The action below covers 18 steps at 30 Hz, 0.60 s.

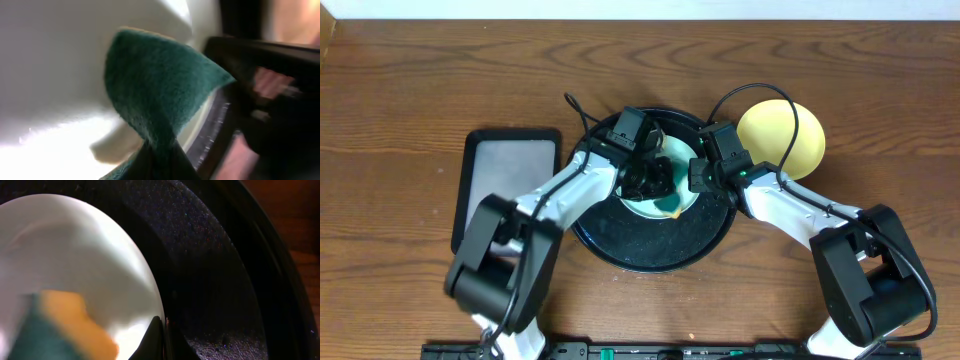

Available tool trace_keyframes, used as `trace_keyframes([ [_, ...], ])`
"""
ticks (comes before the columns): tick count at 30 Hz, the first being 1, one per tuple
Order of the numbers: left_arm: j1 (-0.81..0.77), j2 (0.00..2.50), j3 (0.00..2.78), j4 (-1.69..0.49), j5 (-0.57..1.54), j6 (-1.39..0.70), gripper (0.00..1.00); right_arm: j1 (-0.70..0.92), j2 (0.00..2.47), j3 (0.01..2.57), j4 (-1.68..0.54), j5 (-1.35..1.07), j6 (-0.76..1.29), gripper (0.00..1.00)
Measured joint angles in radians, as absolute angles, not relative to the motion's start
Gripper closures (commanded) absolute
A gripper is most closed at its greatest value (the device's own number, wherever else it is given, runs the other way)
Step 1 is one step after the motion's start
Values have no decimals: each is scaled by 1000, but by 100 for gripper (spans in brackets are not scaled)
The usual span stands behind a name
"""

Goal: Clean dirty plates on tray and stack at the side
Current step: 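Sweep the sponge across the mint plate toward the right gripper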

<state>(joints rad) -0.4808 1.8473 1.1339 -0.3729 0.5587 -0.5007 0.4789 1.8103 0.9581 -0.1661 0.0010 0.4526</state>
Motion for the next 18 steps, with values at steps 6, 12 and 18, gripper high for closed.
trace_keyframes([
  [6, -485, 1666, 1138, -396, 407, -477, 92, 479, 1810, 958, -166, 1, 453, 99],
  [12, -485, 1667, 1148, -415, 197, -467, 92, 479, 1810, 958, -163, 1, 453, 99],
  [18, -485, 1759, 1146, -414, 42, -466, 92, 479, 1810, 958, -161, 0, 453, 99],
])
